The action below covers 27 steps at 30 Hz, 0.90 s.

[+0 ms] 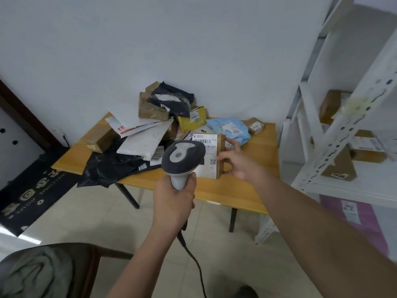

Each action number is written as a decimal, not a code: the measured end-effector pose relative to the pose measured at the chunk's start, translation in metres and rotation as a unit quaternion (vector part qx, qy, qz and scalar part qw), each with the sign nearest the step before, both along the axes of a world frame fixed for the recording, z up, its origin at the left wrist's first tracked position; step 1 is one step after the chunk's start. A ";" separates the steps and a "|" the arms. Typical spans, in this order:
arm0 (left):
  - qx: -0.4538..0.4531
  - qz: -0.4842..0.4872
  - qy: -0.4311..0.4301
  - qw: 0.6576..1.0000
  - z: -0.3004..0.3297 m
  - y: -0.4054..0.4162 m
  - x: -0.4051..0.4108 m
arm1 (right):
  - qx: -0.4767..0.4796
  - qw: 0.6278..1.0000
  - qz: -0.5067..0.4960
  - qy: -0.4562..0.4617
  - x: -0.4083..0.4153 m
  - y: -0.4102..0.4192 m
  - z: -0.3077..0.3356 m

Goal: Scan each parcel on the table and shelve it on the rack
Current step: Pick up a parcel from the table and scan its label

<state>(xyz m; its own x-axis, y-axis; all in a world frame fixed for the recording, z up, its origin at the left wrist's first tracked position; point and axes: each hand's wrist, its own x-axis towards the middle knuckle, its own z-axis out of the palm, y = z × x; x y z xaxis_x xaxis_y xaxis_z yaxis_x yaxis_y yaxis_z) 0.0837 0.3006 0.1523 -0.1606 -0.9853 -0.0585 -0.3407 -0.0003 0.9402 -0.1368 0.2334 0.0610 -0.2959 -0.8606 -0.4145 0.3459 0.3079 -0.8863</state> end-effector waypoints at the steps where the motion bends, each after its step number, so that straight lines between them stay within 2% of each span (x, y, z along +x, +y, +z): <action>1: -0.002 0.002 -0.008 1.000 0.001 0.003 -0.001 | 0.000 1.000 0.001 0.000 0.001 0.003 0.000; 16: 0.030 -0.008 -0.052 0.998 0.006 0.025 -0.026 | 0.017 1.000 -0.015 0.001 -0.024 0.028 -0.008; 27: 0.032 -0.006 -0.034 0.999 0.020 0.039 -0.022 | 0.011 1.000 -0.024 -0.011 -0.024 0.028 -0.005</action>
